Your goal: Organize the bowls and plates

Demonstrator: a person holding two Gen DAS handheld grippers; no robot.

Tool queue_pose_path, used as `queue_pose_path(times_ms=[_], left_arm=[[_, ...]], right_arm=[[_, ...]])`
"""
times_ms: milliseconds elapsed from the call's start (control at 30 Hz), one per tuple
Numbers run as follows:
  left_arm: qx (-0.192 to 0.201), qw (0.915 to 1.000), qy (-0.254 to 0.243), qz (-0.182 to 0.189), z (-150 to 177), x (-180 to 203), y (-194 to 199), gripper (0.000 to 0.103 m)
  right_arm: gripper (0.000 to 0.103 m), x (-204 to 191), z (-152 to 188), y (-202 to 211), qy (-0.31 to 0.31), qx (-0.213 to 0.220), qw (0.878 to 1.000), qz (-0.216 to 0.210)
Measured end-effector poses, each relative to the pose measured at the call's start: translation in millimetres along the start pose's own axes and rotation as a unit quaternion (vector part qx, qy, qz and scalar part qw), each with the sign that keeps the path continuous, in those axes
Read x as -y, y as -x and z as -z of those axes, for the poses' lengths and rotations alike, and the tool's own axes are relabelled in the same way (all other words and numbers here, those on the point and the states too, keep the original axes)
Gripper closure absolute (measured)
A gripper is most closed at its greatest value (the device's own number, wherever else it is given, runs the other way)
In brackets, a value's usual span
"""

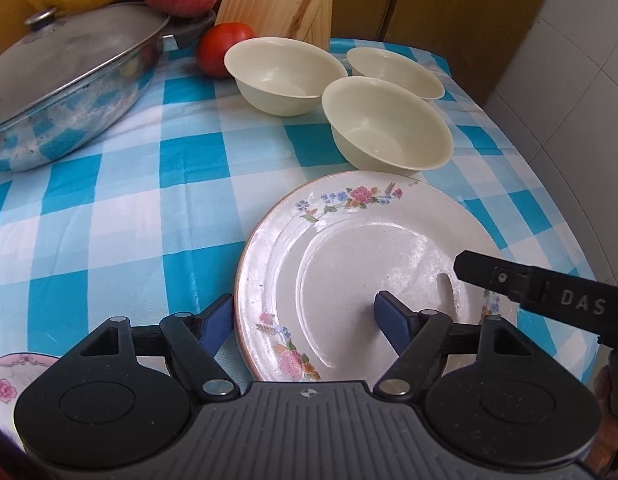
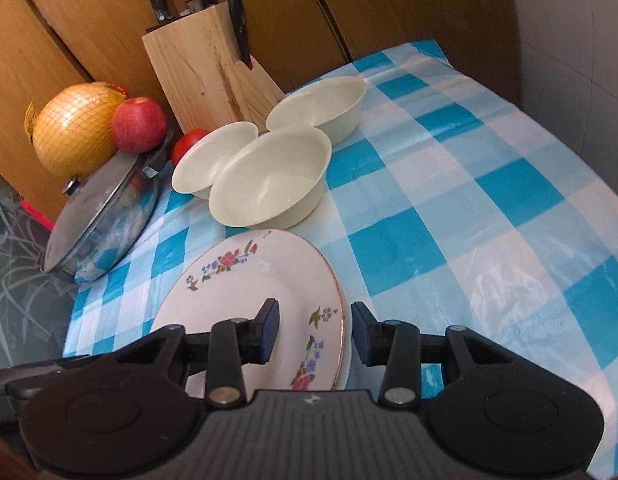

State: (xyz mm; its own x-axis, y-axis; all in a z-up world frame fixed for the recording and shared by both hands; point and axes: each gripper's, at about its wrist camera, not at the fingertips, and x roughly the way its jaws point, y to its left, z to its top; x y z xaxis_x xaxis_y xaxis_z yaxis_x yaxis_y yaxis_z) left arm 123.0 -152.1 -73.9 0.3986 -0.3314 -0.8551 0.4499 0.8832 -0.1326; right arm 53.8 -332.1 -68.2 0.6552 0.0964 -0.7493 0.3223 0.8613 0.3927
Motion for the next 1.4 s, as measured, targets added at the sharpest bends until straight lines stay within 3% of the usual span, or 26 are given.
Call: queue_pose_path(times_ms=[200, 333, 500, 733, 1133, 1400], left_arm=[[0.008, 0.9994, -0.027, -0.019, 5.4, 7.4, 3.0, 0.024], [0.006, 0.9999, -0.011, -0.009, 4.1, -4.0, 6.3, 0.035], [0.029, 0.9995, -0.009, -0.012, 4.0, -8.1, 21.0, 0.034], [0.076, 0.9964, -0.01, -0.036, 0.3, -17.5, 50.1, 0.027], [0.088, 0.9909, 0.064, -0.079, 17.8, -95.4, 86.0, 0.024], [0.072, 0.9852, 0.125, -0.092, 51.0, -143.9, 102.3, 0.025]], right_arm=[[0.066, -6.6, 9.2, -6.9, 0.041, -0.018, 0.999, 0.024], [0.066, -3.5, 7.4, -7.2, 0.036, -0.021, 0.999, 0.021], [0.066, -10.6, 6.0, 11.6, 0.062, 0.022, 0.997, 0.036], [0.066, -37.0, 11.8, 28.2, 0.084, 0.033, 0.996, -0.023], [0.066, -100.4, 31.6, 15.8, 0.132, -0.012, 0.984, -0.121], [0.066, -133.4, 51.2, 8.2, 0.166, -0.04, 0.974, -0.151]])
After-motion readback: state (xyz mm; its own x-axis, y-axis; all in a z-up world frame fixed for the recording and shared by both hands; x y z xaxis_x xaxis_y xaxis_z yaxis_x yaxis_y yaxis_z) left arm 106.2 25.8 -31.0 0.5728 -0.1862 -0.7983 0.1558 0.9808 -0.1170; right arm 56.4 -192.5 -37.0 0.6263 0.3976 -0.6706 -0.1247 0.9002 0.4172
